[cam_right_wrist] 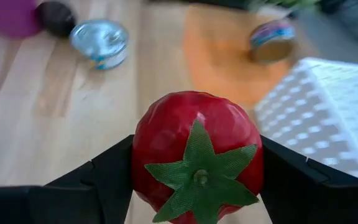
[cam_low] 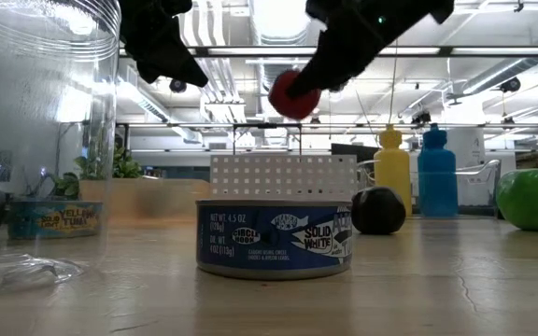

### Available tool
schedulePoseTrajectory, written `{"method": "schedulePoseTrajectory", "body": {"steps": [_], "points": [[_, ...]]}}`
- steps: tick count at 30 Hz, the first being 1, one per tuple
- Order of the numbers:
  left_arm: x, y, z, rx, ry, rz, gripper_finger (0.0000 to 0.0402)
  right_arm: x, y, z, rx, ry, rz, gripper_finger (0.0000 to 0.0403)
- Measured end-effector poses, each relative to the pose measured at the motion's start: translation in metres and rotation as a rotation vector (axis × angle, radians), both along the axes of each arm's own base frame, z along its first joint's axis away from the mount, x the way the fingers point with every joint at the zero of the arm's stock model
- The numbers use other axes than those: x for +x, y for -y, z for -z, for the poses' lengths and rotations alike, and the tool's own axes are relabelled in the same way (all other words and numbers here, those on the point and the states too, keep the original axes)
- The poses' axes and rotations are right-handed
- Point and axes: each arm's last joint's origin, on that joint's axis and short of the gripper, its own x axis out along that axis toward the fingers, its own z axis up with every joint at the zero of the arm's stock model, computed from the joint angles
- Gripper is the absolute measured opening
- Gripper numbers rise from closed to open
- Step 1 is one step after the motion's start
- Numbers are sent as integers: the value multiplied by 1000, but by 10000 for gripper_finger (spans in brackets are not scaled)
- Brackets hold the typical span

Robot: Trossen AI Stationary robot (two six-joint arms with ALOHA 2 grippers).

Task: Pick & Place Food Item
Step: Put the tomato into the white bin

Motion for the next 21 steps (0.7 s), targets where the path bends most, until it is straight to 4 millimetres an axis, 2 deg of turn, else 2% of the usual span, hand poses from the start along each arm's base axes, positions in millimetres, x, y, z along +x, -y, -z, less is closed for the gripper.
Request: {"method": "schedulePoseTrajectory", "body": {"steps": [6,10,15,21], "points": [[0,0,0,0,0,0,26,-12,7,-23,-27,82,62,268],[0,0,0,0,0,0,26,-16,18,-29,-25,104,116,270],[0,0,0,0,0,0,26,-18,38,-30,-21,110,187,267],[0,0,0,0,0,0,26,-22,71,-30,-11,126,305,270]]}}
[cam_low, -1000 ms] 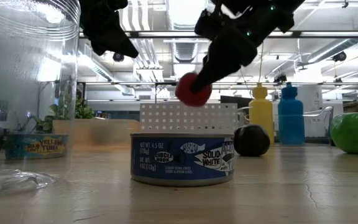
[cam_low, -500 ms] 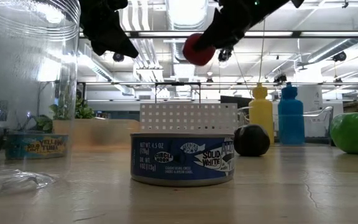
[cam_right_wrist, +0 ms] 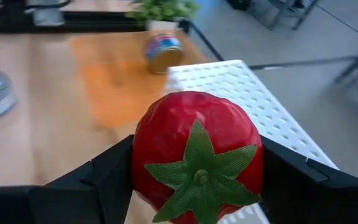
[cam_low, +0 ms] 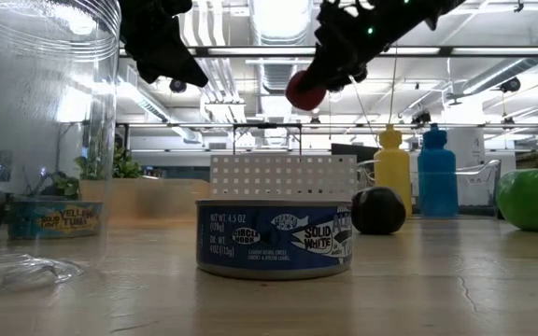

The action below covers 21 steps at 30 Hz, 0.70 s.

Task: Pick & Place Food Item
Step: Put the tomato into the white bin

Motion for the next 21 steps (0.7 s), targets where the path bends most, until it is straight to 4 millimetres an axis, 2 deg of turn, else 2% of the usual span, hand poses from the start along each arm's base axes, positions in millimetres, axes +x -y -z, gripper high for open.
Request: {"method": "schedulePoseTrajectory", "body": {"steps": [12,21], "points": [[0,0,0,0,0,0,26,-1,67,18,90,71,251,267],[0,0,0,0,0,-1,26,31,94,26,158,-12,225,267]]}}
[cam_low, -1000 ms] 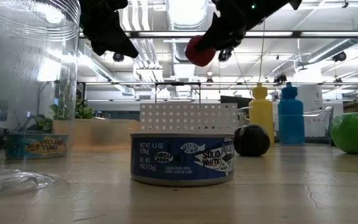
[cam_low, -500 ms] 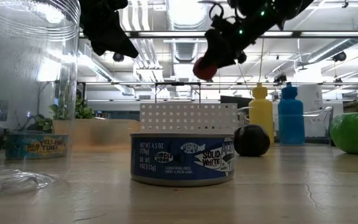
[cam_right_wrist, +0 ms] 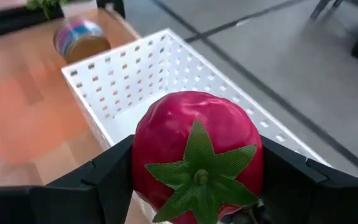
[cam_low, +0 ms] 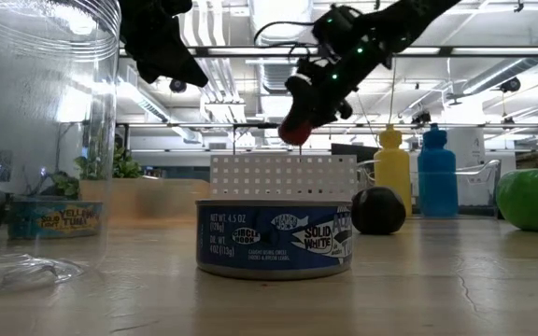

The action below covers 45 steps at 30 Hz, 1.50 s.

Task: Pick & Place Food Item
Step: Put the tomato into the white bin, then put the right plum into the white bin

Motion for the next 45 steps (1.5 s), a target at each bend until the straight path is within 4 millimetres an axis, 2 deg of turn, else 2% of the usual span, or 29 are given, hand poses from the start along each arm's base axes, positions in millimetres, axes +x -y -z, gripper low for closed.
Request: {"method": "schedulePoseTrajectory", "body": {"steps": [7,14,23,37,45], "points": [[0,0,0,0,0,0,26,23,18,12,43,-87,-7,269],[0,0,0,0,0,0,26,33,30,26,76,-147,10,272],[0,0,0,0,0,0,26,32,31,28,80,-154,15,273],[0,0,0,0,0,1,26,32,30,28,108,-139,-17,346],[0,0,0,0,0,1,26,32,30,28,90,-153,-35,363]]}}
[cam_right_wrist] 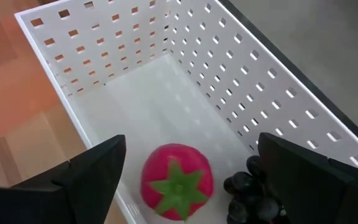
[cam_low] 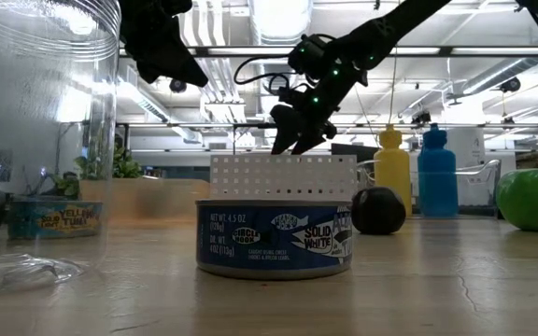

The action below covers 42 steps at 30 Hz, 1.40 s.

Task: Pick & Place Food Item
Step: Put the right plum into the white bin

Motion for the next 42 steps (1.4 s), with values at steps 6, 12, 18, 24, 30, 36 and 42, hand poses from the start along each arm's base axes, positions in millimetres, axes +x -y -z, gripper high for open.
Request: {"method": "schedulePoseTrajectory", "body": {"steps": [6,12,18,24,30,36,42], "points": [[0,0,0,0,0,0,26,-2,-1,-7,-11,14,-2,363],[0,0,0,0,0,-1,26,-9,-11,-31,-28,51,-12,363],[0,0,0,0,0,0,26,-14,-38,-54,-64,54,-42,363],[0,0,0,0,0,0,26,-19,-75,-72,-167,-1,-31,364],[0,0,0,0,0,0,26,-32,-118,-87,-149,-51,-142,364],[0,0,0,1,0,0,26,-55,-153,-99,-106,-67,-204,364],[0,0,0,1,0,0,26,-80,-174,-97,-57,-32,-219,364]]}}
